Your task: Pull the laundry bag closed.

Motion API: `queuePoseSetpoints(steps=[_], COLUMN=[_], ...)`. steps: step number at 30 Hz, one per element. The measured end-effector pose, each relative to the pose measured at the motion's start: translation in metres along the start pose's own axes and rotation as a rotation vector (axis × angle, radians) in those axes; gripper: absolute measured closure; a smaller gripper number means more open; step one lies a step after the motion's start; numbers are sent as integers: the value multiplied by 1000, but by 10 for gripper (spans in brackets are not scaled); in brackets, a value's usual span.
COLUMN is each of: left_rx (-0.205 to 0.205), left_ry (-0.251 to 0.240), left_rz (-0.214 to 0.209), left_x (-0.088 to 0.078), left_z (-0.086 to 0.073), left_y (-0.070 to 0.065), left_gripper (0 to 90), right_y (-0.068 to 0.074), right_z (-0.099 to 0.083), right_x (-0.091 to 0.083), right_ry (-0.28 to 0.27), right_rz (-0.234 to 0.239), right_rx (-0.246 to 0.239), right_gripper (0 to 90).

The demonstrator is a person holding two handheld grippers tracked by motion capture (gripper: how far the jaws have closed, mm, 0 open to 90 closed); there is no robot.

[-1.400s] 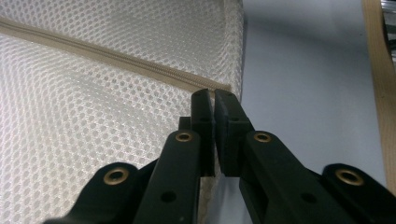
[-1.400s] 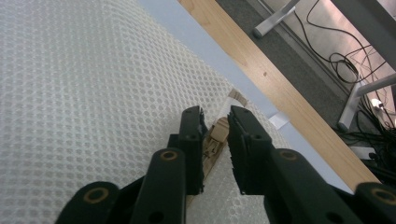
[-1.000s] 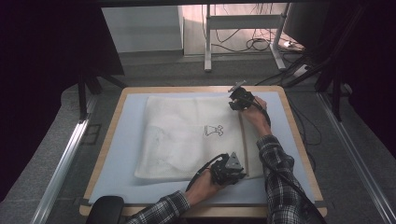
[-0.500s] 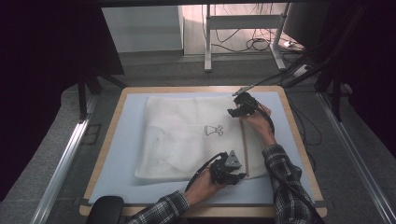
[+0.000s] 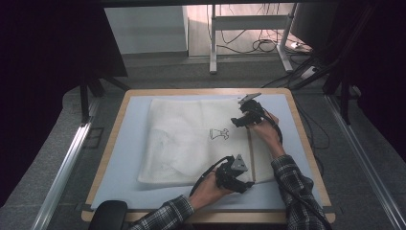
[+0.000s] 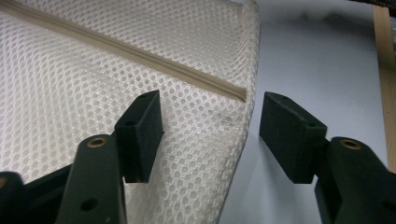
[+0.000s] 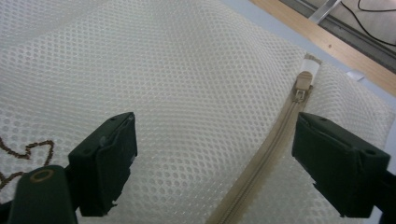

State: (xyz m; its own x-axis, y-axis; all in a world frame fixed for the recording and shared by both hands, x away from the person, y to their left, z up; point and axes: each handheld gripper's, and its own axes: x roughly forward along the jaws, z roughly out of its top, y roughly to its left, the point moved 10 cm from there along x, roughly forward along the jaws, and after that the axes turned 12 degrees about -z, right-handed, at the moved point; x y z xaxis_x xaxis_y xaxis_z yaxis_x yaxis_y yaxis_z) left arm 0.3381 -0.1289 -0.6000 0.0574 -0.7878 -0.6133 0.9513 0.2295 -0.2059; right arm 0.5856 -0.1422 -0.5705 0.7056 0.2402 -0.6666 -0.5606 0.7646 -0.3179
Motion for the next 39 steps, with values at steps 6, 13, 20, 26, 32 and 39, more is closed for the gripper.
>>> queuePoseSetpoints(steps=[6, 13, 20, 26, 32, 39], left_rx=[26, 34, 10, 20, 27, 5], left_ry=[0, 3, -3, 17, 29, 30], left_rz=[2, 5, -28, -21, 3, 16], left_x=[-7, -17, -30, -38, -45, -59], left_z=[6, 5, 4, 2, -2, -9], left_y=[-2, -1, -3, -6, -5, -1], left_gripper=[337, 233, 167, 98, 78, 58], right_y=[5, 9, 11, 11, 14, 24], right_z=[-2, -6, -5, -7, -8, -12], right_x=[-6, -13, -25, -35, -44, -53], right_ry=[6, 23, 11, -5, -11, -1], right_rz=[12, 25, 30, 34, 38, 55], right_rx=[15, 39, 33, 35, 31, 18], right_gripper=[101, 82, 75, 72, 72, 71])
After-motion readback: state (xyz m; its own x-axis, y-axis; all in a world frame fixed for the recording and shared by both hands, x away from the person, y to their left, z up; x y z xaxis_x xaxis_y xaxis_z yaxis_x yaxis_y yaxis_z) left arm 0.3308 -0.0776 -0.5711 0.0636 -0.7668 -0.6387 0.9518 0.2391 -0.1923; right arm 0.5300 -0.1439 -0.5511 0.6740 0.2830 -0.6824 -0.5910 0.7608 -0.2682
